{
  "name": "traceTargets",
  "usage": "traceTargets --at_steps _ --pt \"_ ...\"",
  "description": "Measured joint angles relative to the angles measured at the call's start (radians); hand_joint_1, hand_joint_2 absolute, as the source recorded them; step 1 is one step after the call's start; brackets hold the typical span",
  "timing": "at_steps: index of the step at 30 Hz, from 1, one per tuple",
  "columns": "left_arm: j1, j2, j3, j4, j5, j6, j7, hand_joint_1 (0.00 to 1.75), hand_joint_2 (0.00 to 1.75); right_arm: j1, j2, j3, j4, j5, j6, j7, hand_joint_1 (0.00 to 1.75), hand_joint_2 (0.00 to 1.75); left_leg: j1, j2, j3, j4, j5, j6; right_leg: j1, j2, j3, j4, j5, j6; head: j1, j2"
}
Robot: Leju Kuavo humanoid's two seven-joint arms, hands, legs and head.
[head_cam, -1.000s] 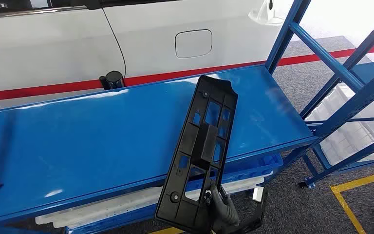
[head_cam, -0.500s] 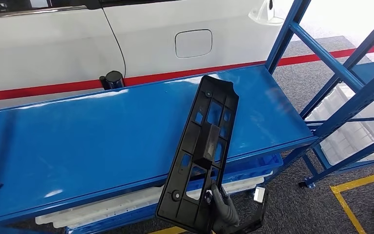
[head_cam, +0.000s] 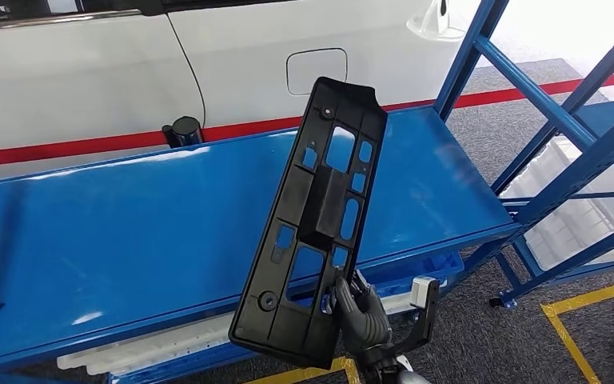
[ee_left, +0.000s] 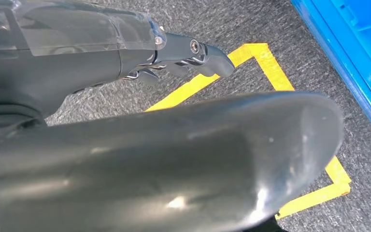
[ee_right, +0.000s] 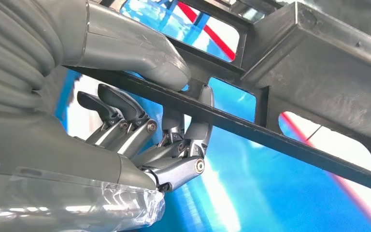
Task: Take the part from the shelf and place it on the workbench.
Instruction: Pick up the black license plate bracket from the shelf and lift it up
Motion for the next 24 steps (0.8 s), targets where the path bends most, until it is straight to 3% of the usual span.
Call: traceTargets --at_steps 6,19,24 --pt "0.000 0.000 -0.005 0.000 -0.010 -0.006 -0.004 0.00 0.00 -0.042 0.009 -0.070 -0.099 0.135 -0.003 0.104 1.75 1.75 0.000 0.001 0.000 0.000 0.000 0.000 0.000 0.001 0.000 0.000 0.000 0.000 0.000 0.000" --pt "0.000 0.000 -0.012 0.000 -0.005 -0.013 -0.010 0.00 0.00 -0.071 0.023 -0.137 -0.208 0.194 -0.006 0.131 1.75 1.75 0.000 -0.002 0.000 0.000 0.000 0.000 0.000 0.000 0.000 0.000 0.000 0.000 0.000 0.000" --pt "-0.001 0.000 -0.012 0.000 0.029 -0.015 -0.064 0.00 0.00 -0.091 0.023 -0.150 -0.258 0.239 -0.033 0.151 1.75 1.75 0.000 -0.003 0.000 0.000 0.000 0.000 0.000 0.000 0.000 0.000 0.000 0.000 0.000 0.000"
